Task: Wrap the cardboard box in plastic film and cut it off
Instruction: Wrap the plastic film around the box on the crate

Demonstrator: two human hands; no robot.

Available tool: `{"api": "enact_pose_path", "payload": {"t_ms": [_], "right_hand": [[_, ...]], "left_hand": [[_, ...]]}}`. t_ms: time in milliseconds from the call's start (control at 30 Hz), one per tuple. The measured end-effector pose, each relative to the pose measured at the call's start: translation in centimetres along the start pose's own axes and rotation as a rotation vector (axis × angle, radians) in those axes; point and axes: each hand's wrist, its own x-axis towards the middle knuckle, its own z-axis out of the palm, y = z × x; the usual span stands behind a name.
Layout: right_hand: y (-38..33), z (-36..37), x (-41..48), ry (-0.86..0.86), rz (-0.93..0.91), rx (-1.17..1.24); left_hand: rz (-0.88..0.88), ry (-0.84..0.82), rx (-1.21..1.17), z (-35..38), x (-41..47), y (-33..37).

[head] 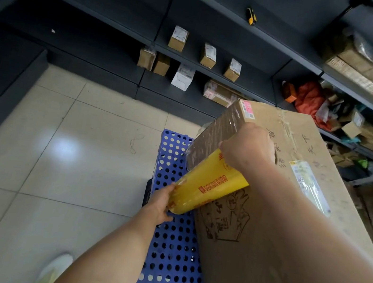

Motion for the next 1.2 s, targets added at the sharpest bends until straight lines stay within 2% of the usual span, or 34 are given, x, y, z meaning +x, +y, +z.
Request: {"api": "enact_pose_path", "payload": {"t_ms": [267,433,533,800,1033,1200], "right_hand": [[-0.4,0.3,0.1,0.031,-0.02,0.007],[-0.8,-0.3,-0.8,-0.088,-0.04,-0.049],[-1.2,-0.8,-1.7,-0.098,-0.081,-0.102],[-1.6,-0.7,-2.8,-0.043,-0.099,-0.142],[-0.3,-0.6,-1.9,-0.01,-0.023,-0.17],[0.6,-0.7,-1.7,-0.11,-0.009,-0.183]], "left_hand": [[-0.065,-0.026,-0.024,-0.3,0.1,-1.0],[-0.075,-0.031,-0.085,-0.2,-0.2,-1.3],[-0.075,-0.037,-0.106,0.0,-0.5,-1.8],[-0.077,-0.062,-0.065,-0.2,-1.3,-1.9],[-0.102,-0.052,0.029,-0.3,-1.2,-1.0],[-0.124,-0.043,0.062,-0.6,-1.0,-1.1]]}}
